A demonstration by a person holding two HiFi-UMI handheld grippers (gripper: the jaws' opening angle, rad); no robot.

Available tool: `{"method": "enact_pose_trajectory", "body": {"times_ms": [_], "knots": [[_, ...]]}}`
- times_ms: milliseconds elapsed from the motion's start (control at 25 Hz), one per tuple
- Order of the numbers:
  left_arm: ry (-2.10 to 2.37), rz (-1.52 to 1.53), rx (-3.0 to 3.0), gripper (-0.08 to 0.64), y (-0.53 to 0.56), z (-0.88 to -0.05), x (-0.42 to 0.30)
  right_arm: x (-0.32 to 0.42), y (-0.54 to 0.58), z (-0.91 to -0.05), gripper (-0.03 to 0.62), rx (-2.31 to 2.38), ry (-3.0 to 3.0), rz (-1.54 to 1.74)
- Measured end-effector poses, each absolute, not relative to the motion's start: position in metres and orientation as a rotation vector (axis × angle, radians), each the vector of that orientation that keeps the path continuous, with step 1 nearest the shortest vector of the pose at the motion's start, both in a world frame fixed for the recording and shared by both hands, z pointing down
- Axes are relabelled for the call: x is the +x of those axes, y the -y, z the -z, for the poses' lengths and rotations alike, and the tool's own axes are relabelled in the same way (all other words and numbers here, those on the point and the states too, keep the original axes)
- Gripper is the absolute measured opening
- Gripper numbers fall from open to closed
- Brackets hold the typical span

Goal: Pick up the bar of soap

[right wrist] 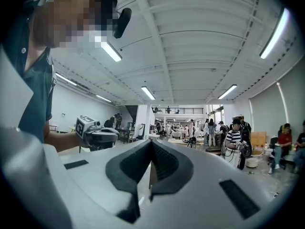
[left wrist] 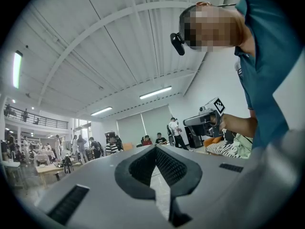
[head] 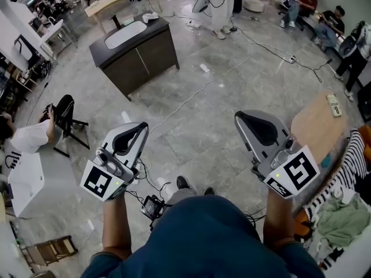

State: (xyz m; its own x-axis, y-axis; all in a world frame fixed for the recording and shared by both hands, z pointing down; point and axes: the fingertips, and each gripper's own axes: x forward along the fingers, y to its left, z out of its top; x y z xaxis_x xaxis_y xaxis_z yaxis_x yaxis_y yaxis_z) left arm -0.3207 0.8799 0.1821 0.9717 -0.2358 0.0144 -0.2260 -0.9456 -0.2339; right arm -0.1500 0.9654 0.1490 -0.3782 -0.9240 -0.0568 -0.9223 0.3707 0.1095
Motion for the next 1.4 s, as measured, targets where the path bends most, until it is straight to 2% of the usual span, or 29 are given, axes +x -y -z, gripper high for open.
{"method": "enact_pose_trajectory", "body": {"times_ms": [760, 1400], "knots": [[-0.353, 0.053, -2.89, 0.003, -0.88, -0.184, -0.312, -0.137, -0.952, -0.156, 0.015, 1.766, 2.637, 0.121], [-0.305, 0.012, -2.933, 0.003, -0.749, -0.194, -0.303, -0.135, -0.832, -0.158, 0.014, 1.802, 2.588, 0.106]]}}
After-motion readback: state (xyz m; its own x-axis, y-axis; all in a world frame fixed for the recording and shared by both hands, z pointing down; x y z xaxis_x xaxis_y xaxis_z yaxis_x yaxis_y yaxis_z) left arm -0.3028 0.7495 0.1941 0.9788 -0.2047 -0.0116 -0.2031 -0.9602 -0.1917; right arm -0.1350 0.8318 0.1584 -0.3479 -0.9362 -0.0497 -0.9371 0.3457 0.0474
